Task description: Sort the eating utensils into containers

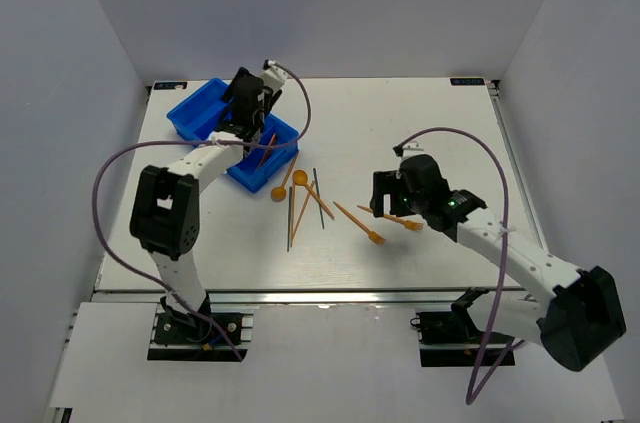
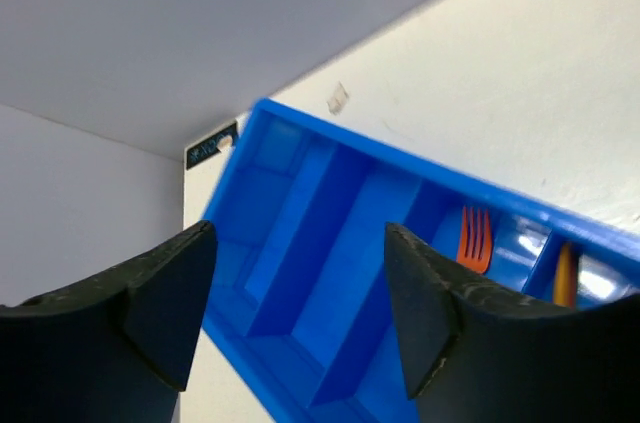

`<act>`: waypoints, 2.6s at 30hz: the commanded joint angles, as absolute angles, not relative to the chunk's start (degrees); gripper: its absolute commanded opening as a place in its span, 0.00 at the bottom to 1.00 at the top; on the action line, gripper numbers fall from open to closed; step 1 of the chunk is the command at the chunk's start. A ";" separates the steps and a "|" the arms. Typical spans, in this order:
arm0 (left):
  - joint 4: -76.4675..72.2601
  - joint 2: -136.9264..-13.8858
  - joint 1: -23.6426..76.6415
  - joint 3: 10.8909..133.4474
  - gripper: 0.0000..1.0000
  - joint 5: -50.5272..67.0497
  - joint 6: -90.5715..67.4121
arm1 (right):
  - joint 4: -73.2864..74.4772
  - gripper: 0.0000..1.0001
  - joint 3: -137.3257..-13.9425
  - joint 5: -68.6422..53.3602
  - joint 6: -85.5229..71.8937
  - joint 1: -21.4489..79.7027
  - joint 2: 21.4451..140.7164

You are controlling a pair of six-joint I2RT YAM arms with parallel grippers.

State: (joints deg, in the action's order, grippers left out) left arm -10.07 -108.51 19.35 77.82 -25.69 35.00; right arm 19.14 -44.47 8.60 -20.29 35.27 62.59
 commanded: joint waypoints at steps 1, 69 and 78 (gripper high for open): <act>-9.59 -98.19 19.34 78.13 0.79 -24.25 26.74 | 20.91 0.88 -47.10 6.69 -17.49 35.16 68.71; 24.89 -82.68 27.62 74.19 0.00 -3.85 -17.53 | 14.13 0.89 -53.97 2.44 -28.13 43.43 62.41; 17.10 -106.76 20.83 95.45 0.00 -33.82 18.79 | 20.21 0.89 -49.31 3.08 -24.53 38.14 54.94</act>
State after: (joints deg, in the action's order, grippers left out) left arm 19.18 -101.86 20.71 94.00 -22.79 2.20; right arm 17.21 -50.68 2.26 -27.07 38.24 56.16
